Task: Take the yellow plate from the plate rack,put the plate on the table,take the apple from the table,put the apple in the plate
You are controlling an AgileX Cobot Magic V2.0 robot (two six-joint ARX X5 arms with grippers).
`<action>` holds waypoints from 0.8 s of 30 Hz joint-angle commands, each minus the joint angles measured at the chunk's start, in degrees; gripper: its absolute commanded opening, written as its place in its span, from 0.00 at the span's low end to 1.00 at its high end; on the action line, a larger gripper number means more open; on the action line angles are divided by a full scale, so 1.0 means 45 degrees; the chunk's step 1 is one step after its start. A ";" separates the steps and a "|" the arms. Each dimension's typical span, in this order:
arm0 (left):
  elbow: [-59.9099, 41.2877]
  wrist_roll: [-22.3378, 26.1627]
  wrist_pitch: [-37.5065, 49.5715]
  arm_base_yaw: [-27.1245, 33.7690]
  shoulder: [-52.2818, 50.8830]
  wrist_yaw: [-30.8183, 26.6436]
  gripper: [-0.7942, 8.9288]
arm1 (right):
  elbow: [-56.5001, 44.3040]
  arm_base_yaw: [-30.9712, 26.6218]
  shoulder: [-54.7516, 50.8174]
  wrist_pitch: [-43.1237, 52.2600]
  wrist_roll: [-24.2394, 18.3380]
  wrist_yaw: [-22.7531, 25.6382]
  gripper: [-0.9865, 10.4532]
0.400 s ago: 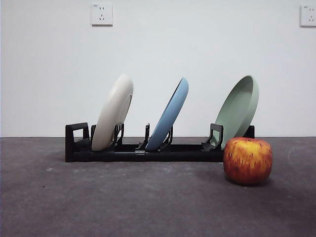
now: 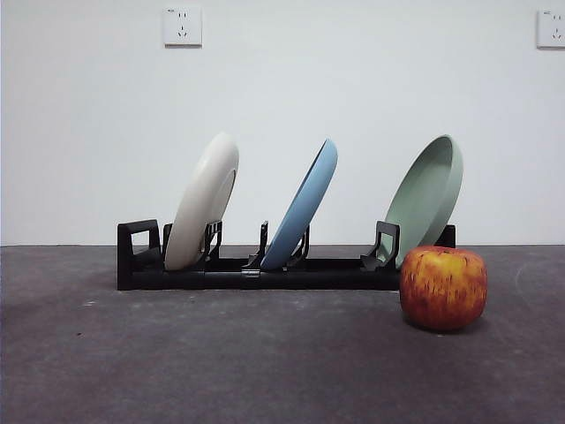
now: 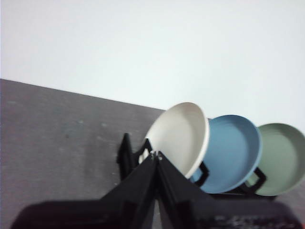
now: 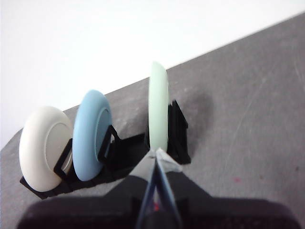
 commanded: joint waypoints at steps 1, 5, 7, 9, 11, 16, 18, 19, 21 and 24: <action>0.1273 0.0160 -0.0418 0.0044 0.1613 0.0491 0.08 | 0.1525 0.0019 0.1205 -0.0432 -0.0753 -0.0015 0.07; 0.2977 0.0622 -0.0500 0.0044 0.3866 0.1700 0.08 | 0.3565 0.0019 0.3045 -0.1166 -0.1452 -0.0034 0.08; 0.3793 0.0636 -0.0622 0.0044 0.4891 0.2263 0.08 | 0.4469 0.0019 0.3881 -0.1642 -0.1972 -0.0291 0.09; 0.4663 0.0641 -0.0908 0.0034 0.5969 0.2822 0.08 | 0.5280 0.0019 0.4779 -0.2118 -0.2336 -0.0743 0.09; 0.5484 0.0661 -0.1292 0.0019 0.6975 0.3381 0.08 | 0.5872 0.0019 0.5513 -0.2492 -0.2380 -0.1069 0.10; 0.7436 0.0733 -0.2293 -0.0005 0.9243 0.4911 0.31 | 0.6713 0.0019 0.6868 -0.2973 -0.2385 -0.1695 0.35; 0.8145 0.0733 -0.2433 -0.0160 1.0117 0.5105 0.38 | 0.6776 0.0024 0.7208 -0.2943 -0.2385 -0.2011 0.37; 0.8412 0.0733 -0.2424 -0.0257 1.0472 0.5144 0.38 | 0.6776 0.0019 0.7320 -0.2943 -0.2380 -0.2016 0.36; 0.9020 0.0729 -0.2419 -0.0515 1.1249 0.5168 0.38 | 0.6776 0.0024 0.7504 -0.2963 -0.2380 -0.2021 0.36; 1.0146 0.0733 -0.2501 -0.1030 1.2551 0.5163 0.38 | 0.6776 0.0024 0.7616 -0.2963 -0.2380 -0.2021 0.36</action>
